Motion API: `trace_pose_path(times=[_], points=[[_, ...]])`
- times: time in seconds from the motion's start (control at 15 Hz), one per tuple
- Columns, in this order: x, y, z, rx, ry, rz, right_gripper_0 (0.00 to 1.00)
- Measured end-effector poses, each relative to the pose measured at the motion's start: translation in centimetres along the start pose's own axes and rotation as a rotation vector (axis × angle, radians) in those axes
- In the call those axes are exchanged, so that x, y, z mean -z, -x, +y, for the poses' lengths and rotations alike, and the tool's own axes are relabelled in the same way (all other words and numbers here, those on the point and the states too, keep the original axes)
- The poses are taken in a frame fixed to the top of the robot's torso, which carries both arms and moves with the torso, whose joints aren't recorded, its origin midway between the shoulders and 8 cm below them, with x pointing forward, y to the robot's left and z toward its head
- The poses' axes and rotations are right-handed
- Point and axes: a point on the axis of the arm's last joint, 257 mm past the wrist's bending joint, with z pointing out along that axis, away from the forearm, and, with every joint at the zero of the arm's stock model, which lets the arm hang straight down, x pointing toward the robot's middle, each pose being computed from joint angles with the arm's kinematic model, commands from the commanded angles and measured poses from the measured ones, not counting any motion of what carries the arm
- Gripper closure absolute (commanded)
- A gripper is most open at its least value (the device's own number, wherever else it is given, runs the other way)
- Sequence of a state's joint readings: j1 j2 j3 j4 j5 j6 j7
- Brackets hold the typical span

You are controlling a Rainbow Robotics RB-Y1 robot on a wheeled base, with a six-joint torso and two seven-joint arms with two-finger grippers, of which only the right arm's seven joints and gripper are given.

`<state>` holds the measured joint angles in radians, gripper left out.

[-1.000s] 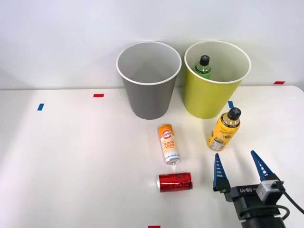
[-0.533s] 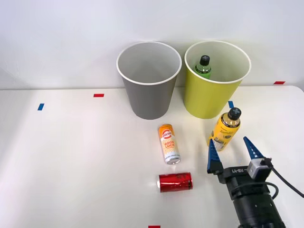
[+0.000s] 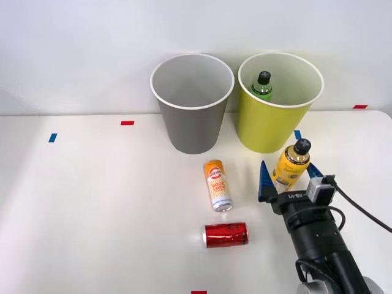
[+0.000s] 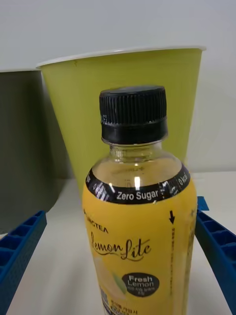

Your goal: Put cans in the gray bin, plastic bottles in the light green bin

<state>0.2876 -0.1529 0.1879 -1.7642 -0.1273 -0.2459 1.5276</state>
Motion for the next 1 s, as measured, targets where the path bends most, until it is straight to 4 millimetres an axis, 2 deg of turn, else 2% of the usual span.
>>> trace_pose_path(times=[0.2, 1.0], points=[[-0.9, -0.1, -0.2, 0.017, -0.006, 0.019, 0.0], [-1.8, -0.2, -0.3, 0.031, -0.002, 0.039, 0.0]])
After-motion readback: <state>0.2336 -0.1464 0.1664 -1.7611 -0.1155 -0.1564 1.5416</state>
